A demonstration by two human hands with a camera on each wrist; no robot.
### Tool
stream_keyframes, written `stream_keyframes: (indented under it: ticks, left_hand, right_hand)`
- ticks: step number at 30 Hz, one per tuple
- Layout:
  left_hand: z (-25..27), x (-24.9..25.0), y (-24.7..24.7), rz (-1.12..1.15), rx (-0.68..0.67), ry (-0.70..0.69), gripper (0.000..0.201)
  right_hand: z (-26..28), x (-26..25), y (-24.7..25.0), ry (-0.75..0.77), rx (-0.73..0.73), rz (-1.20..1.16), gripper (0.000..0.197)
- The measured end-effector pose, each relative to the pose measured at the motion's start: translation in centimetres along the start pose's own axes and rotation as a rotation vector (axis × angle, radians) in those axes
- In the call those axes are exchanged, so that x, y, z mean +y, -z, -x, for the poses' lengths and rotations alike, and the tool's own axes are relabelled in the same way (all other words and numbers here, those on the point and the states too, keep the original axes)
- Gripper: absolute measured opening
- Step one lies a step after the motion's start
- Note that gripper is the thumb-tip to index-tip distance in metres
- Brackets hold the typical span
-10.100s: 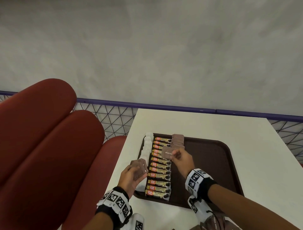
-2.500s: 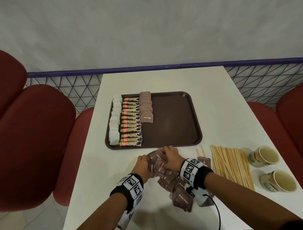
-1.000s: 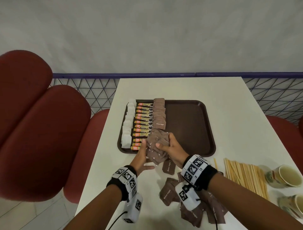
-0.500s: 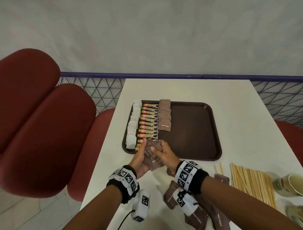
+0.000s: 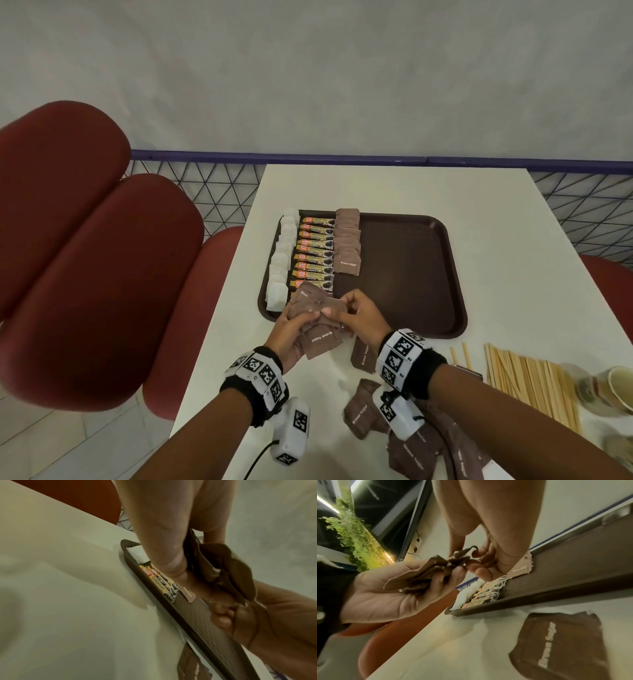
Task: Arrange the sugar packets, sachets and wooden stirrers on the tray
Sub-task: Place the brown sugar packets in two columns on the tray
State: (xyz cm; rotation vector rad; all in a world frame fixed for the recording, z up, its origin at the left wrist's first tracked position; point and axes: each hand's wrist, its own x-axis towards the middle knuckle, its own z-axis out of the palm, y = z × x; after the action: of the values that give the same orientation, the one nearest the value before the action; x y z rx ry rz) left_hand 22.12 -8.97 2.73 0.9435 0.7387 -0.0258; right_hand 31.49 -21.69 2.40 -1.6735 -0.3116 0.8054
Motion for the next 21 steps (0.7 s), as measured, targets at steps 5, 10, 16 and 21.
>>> stream_keyframes:
  ticks: [5, 10, 16, 21]
  left_hand:
    - [0.0, 0.1, 0.0, -0.008, 0.042, -0.04, 0.039]
    - [-0.1, 0.1, 0.2, -0.013, 0.061, -0.049, 0.041]
    - [-0.3, -0.2, 0.3, 0.0, 0.068, -0.045, 0.043]
    - [-0.5, -0.1, 1.3, 0.029, 0.123, 0.001, 0.044]
  right_hand:
    - [0.4, -0.3, 0.4, -0.015, -0.025, -0.198, 0.031]
    - [0.7, 0.1, 0.7, 0.051, -0.046, -0.146, 0.031]
    - [-0.1, -0.2, 0.9, 0.086, -0.042, 0.004, 0.025]
    - [-3.4, -0.4, 3.5, 0.099, 0.273, 0.184, 0.028]
